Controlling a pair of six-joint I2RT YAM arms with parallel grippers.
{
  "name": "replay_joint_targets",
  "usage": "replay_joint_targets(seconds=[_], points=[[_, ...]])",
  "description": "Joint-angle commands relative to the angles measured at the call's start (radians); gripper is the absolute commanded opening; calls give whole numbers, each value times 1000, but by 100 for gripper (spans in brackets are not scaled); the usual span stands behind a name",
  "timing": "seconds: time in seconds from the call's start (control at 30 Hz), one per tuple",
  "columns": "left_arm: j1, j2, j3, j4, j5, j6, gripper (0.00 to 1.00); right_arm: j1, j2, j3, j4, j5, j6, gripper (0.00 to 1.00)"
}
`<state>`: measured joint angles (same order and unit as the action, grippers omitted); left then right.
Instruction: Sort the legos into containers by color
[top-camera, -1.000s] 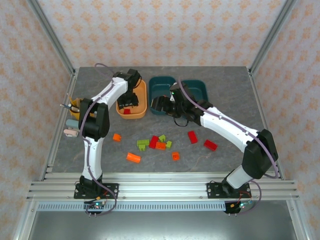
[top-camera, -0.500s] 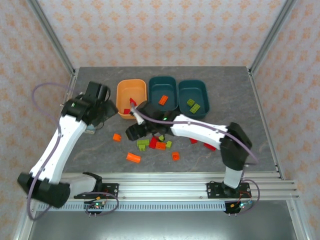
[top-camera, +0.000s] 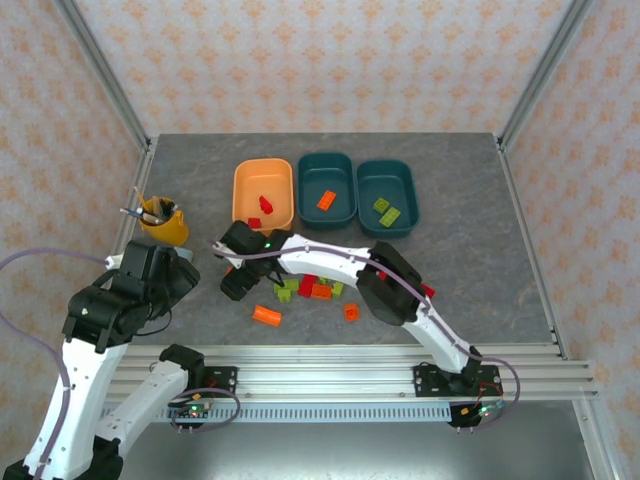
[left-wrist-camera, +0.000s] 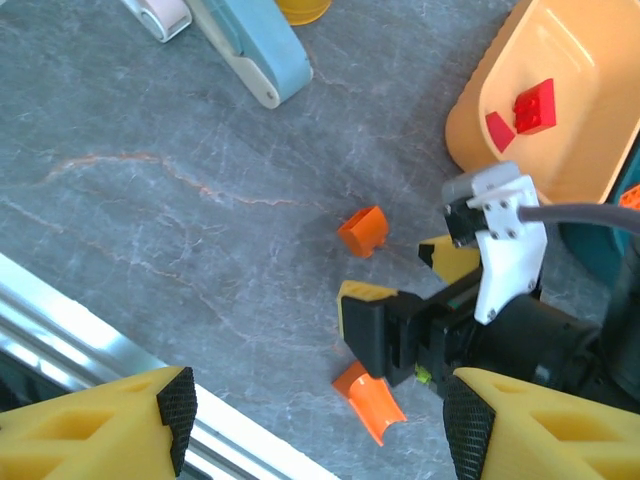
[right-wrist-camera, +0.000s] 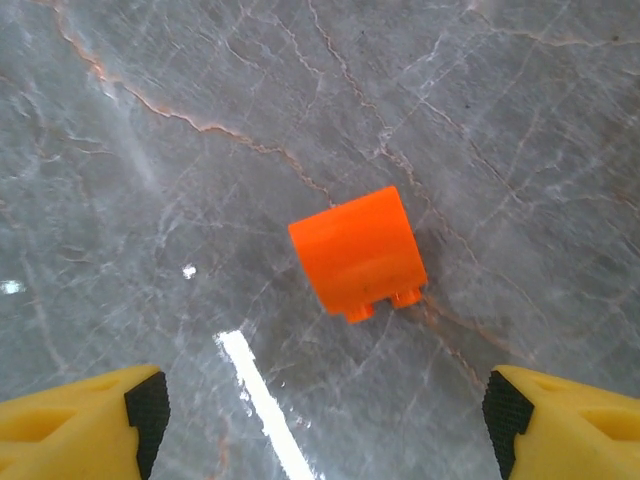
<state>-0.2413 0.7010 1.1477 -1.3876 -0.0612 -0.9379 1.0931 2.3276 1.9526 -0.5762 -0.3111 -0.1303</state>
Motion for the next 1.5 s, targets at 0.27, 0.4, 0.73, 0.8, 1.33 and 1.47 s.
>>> replay_joint_targets(seconds=[0.27, 0.4, 0.73, 0.8, 1.33, 1.47], points=[[5, -11, 73, -111, -25, 48, 70, 9, 190, 255, -121, 157, -23, 76], [5, -11, 74, -122, -19, 56, 70, 9, 238, 329, -153, 161, -4, 64], [5, -20, 46, -108, 7, 67, 70, 14, 219, 339, -150, 173, 23, 35], [5, -18, 36, -94, 24, 70, 70, 14, 176, 303, -123, 187, 34, 33], [-148, 287, -70, 411, 313, 134, 71, -282, -338, -165, -90, 429, 347, 30], [-201, 419, -23, 480, 296, 137, 71, -367, -275, -97, -188, 467, 425, 30]])
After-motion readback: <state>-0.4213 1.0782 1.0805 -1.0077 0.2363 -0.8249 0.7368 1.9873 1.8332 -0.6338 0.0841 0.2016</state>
